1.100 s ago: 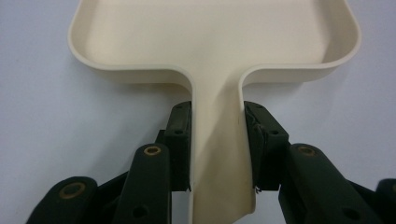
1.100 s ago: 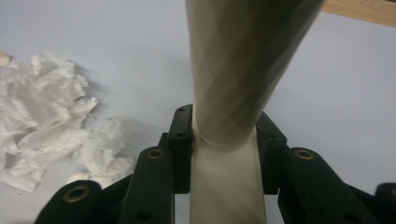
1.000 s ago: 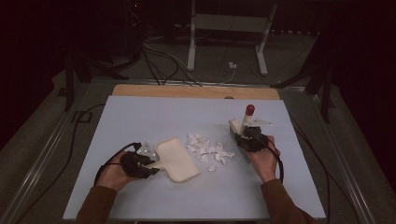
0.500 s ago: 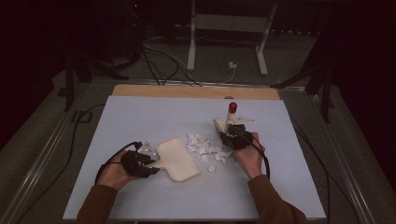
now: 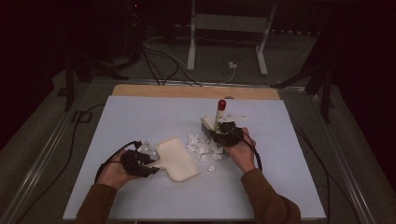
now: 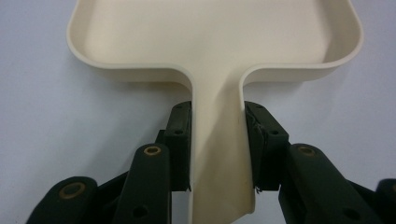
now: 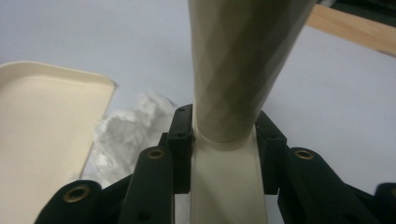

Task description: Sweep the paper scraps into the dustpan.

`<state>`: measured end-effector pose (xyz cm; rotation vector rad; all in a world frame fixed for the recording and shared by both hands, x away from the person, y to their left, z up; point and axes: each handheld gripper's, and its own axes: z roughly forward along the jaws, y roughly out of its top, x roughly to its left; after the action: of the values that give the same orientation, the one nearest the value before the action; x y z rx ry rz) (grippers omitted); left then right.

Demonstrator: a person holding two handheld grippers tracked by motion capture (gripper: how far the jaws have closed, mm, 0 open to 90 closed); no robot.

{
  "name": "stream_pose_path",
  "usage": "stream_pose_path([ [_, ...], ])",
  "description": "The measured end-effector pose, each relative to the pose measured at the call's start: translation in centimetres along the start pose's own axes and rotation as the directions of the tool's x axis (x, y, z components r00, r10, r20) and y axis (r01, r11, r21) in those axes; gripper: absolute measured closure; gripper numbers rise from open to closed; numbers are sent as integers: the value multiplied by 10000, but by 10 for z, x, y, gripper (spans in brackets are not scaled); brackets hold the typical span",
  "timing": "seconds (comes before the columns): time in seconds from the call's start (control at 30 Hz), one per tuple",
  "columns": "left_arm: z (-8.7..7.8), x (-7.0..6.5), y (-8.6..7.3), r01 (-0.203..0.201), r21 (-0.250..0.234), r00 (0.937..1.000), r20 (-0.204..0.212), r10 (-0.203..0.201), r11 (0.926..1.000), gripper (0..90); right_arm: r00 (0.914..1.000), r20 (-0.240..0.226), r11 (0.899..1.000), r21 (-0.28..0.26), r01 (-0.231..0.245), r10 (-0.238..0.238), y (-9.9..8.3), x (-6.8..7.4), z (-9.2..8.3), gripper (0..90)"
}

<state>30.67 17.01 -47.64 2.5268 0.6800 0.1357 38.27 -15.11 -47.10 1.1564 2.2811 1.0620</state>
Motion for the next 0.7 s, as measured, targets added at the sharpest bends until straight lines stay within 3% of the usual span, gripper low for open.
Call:
stream_pose_path([
  [0.23,0,1,0,-6,13,10000,53,6,10000,665,9910,-467,9921,-119,1248,-1252,3,13,7,672],
  [0.43,1,2,0,-10,20,10000,61,9,10000,665,9718,-1106,9781,-201,2073,-2083,3,25,7,672],
  [0.7,3,2,1,5,-13,10000,75,-5,10000,665,9474,-2164,9717,-389,2328,-2357,2,34,4,672],
])
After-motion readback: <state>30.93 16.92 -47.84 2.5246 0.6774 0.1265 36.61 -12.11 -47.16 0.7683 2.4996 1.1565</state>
